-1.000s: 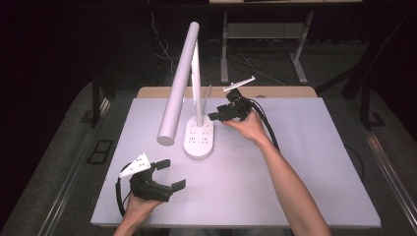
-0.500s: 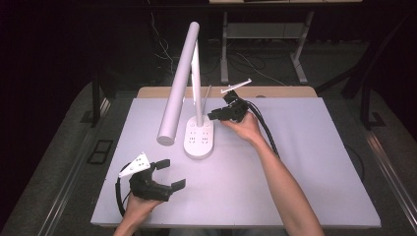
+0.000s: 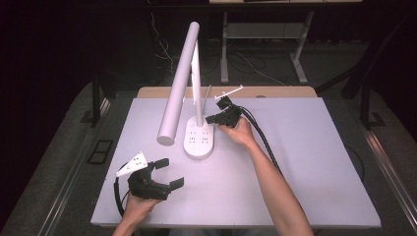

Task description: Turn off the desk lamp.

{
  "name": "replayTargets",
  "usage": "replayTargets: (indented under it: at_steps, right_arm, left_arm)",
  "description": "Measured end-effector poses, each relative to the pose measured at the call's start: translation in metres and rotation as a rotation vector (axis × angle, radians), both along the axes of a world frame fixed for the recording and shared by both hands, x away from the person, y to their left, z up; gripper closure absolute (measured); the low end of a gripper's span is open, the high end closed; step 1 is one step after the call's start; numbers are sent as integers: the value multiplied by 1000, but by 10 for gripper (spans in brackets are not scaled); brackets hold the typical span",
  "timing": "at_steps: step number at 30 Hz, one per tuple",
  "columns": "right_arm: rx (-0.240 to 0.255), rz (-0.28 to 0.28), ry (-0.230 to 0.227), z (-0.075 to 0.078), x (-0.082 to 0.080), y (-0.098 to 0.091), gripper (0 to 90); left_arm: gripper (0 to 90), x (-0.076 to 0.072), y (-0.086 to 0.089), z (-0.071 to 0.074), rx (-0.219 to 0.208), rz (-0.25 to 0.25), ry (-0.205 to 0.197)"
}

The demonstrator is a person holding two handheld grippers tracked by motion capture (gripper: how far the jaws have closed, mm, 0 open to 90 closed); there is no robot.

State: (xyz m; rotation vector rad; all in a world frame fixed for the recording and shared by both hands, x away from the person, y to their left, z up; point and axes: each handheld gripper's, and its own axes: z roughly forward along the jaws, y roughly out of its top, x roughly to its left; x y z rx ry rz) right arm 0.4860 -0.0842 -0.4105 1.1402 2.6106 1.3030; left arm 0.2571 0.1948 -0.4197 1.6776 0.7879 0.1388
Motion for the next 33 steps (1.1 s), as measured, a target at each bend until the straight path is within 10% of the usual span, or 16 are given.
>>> replayTargets:
  at_steps: [33]
  right_arm:
    - [-54, -56, -33, -14, 2, 9, 900]
  left_arm:
    - [0, 1, 1, -1, 0, 0, 4]
